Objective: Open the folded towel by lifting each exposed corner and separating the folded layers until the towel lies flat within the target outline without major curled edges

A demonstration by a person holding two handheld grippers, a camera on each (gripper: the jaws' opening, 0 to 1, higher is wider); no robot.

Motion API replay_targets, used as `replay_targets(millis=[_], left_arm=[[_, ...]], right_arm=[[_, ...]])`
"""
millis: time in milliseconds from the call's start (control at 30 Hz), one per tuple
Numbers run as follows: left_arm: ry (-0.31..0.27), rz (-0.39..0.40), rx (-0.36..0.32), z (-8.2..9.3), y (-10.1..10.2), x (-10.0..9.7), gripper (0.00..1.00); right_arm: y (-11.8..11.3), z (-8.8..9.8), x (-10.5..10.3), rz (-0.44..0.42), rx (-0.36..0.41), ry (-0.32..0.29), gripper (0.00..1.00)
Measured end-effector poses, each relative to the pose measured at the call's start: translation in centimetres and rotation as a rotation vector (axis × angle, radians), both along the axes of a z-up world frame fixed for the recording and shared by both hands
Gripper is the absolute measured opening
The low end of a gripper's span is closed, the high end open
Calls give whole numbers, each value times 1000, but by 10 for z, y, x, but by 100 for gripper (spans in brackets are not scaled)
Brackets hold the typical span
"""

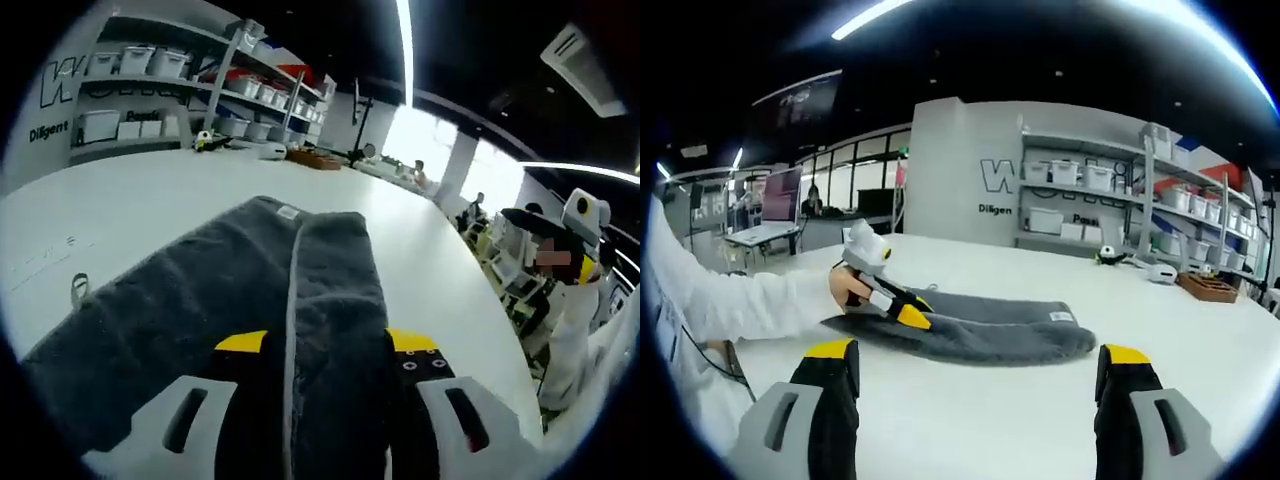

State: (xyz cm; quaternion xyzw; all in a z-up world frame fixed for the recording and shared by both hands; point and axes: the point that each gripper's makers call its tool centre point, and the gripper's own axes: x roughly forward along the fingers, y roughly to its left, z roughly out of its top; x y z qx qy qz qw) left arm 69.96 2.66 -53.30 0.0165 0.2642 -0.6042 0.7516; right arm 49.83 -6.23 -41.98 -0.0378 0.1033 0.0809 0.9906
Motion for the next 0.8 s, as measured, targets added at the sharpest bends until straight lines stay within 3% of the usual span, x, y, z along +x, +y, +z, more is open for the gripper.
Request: replay_targets(millis=[167, 367, 500, 667, 800], left_arm=[[-4, 11, -17, 0, -6, 4, 19], [-68, -33, -51, 13, -7, -14, 4], [-181, -104, -21, 23, -8, -39, 3], [-236, -174, -26, 32, -13, -76, 3], [-304, -266, 17, 25, -17, -110, 3]], right_arm=[[-7, 1, -1, -19, -1, 2, 99], [-7, 2, -1, -12, 5, 5, 99], [-10, 1, 0, -23, 2, 11, 98], [-13, -2, 1, -30, 5, 21, 98], [-13, -6, 2, -29, 6, 34, 97]])
